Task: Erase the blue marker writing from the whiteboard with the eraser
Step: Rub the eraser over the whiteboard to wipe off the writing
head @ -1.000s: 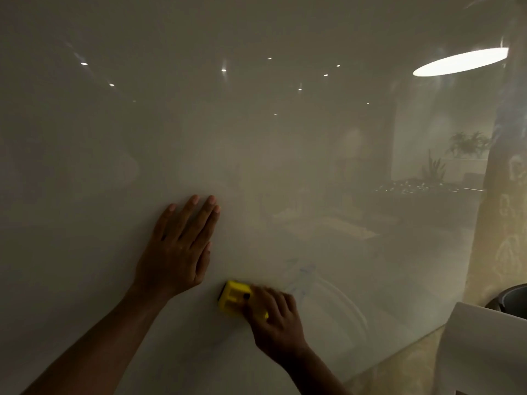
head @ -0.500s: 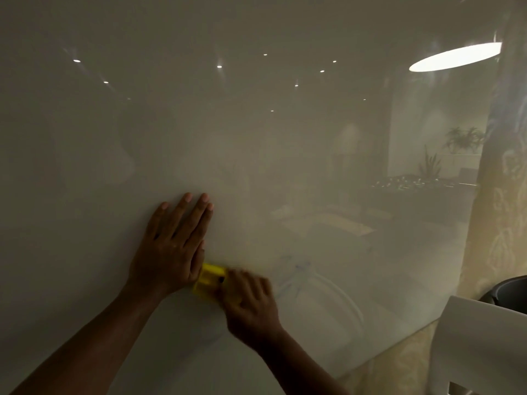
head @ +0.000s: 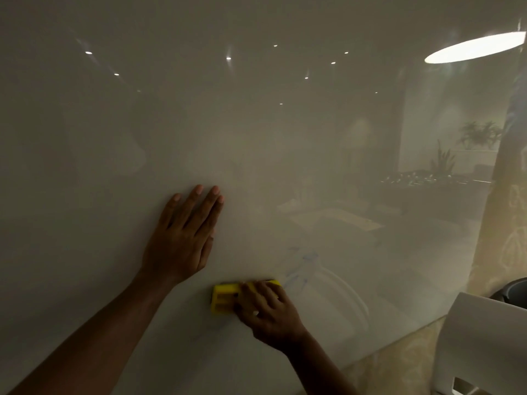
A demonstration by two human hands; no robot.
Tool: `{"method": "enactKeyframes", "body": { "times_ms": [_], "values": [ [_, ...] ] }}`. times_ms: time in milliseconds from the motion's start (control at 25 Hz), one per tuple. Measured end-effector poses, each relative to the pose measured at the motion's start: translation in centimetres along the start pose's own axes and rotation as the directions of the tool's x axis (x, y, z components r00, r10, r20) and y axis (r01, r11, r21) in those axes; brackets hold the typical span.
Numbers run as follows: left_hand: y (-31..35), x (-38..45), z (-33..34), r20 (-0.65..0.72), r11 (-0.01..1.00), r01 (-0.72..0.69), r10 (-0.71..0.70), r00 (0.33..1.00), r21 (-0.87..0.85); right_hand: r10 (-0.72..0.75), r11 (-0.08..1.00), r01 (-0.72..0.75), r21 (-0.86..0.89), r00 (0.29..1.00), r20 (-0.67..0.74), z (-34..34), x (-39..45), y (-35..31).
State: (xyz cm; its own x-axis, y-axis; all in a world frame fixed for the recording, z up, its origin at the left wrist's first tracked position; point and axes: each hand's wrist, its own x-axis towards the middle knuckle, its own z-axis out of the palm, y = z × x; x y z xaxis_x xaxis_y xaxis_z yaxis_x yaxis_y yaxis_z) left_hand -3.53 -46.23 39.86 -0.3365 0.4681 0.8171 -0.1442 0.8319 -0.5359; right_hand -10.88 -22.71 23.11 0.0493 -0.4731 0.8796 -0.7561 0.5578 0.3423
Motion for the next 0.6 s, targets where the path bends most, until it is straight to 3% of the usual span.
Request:
{"method": "enactKeyframes", "body": {
  "times_ms": [40, 80, 120, 160, 240, 320, 400, 480, 600],
  "values": [
    [0.0, 0.0, 0.0, 0.002, 1.000, 0.003, -0.003, 1.000, 0.002, 0.187, 0.982, -0.188, -0.008, 0.981, -0.051, -0.6, 0.4, 0.7],
    [0.1, 0.0, 0.0, 0.002, 1.000, 0.004, -0.004, 1.000, 0.004, 0.405, 0.914, -0.402, 0.056, 0.913, -0.054, -1.1, 0.8, 0.8],
    [0.1, 0.0, -0.1, 0.001, 1.000, 0.006, -0.006, 1.000, 0.005, 0.536, 0.835, -0.527, 0.158, 0.844, -0.018, -0.9, 1.1, -0.1],
    [0.1, -0.1, -0.1, 0.000, 1.000, 0.009, -0.009, 1.000, 0.003, 0.548, 0.824, -0.533, 0.193, 0.836, -0.031, -0.1, 1.1, -1.5],
    [0.2, -0.6, -0.3, 0.011, 1.000, -0.005, 0.005, 1.000, -0.003, 0.289, 0.952, -0.283, 0.118, 0.956, -0.041, 1.6, 0.1, -4.1],
    [0.2, -1.9, -0.5, 0.036, 0.997, -0.068, 0.068, 0.997, -0.022, 0.024, 0.994, -0.030, 0.106, 0.998, 0.062, 1.9, -1.0, -4.9],
    [-0.6, -3.6, -0.7, 0.066, 0.985, -0.161, 0.165, 0.984, -0.066, 0.030, 0.993, -0.037, 0.110, 0.998, 0.059, 1.5, -0.9, -4.0],
    [-2.4, -4.6, -1.2, 0.093, 0.960, -0.258, 0.268, 0.959, -0.108, 0.278, 0.956, -0.272, 0.107, 0.959, -0.045, 0.7, -0.3, -2.8],
    [-4.5, -4.8, -2.0, 0.135, 0.924, -0.361, 0.376, 0.917, -0.129, 0.684, 0.722, -0.655, 0.224, 0.725, -0.085, 0.0, 0.9, -2.4]
  ]
}}
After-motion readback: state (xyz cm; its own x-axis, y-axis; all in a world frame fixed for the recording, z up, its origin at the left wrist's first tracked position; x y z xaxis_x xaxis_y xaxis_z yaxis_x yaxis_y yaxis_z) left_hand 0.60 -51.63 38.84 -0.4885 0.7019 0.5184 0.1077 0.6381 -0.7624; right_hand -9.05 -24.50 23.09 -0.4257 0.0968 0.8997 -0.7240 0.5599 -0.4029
